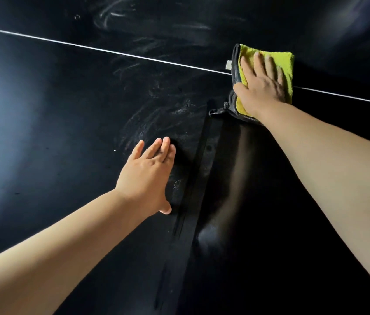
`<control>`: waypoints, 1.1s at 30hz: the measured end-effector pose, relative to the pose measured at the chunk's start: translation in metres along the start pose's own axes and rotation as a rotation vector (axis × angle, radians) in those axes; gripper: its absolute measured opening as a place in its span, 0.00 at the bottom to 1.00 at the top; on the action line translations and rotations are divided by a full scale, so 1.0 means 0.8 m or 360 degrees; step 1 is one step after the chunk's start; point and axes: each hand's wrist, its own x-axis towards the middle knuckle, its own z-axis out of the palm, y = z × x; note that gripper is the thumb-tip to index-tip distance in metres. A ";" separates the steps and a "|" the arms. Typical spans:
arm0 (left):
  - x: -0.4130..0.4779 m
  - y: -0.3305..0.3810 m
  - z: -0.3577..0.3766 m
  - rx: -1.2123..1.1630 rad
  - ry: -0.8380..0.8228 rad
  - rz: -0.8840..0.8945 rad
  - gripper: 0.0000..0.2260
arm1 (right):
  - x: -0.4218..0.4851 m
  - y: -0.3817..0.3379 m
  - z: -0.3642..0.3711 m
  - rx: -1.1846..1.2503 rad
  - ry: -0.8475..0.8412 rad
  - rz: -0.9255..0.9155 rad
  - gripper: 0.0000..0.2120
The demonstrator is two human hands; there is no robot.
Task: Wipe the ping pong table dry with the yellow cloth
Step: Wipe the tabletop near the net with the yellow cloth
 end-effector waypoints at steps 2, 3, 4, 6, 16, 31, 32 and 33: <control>0.000 0.001 -0.001 -0.0004 -0.0014 -0.0014 0.58 | -0.003 0.004 0.001 -0.0037 -0.0029 -0.0191 0.31; -0.001 0.002 -0.001 -0.0006 -0.0025 -0.0024 0.58 | -0.009 0.003 0.002 -0.0055 -0.0045 -0.0264 0.31; -0.002 0.003 -0.001 -0.0004 -0.0032 -0.0033 0.58 | -0.015 0.001 0.003 -0.0075 -0.0057 -0.0331 0.31; -0.003 0.005 -0.002 0.0006 -0.0035 -0.0049 0.59 | -0.036 -0.007 0.004 -0.0109 -0.0071 -0.0453 0.31; -0.044 0.013 0.010 -0.0044 0.0232 -0.0255 0.54 | -0.200 -0.053 0.023 -0.0259 -0.0133 -0.0796 0.34; -0.230 -0.010 0.106 -0.0133 0.0565 -0.0113 0.30 | -0.505 -0.125 0.077 -0.0326 -0.0069 -0.0816 0.35; -0.244 -0.014 0.113 -0.0127 0.0552 -0.0104 0.30 | -0.525 -0.131 0.080 -0.0337 -0.0062 -0.0807 0.35; -0.259 -0.019 0.119 -0.0133 0.0546 -0.0097 0.30 | -0.546 -0.137 0.082 -0.0332 -0.0057 -0.0799 0.35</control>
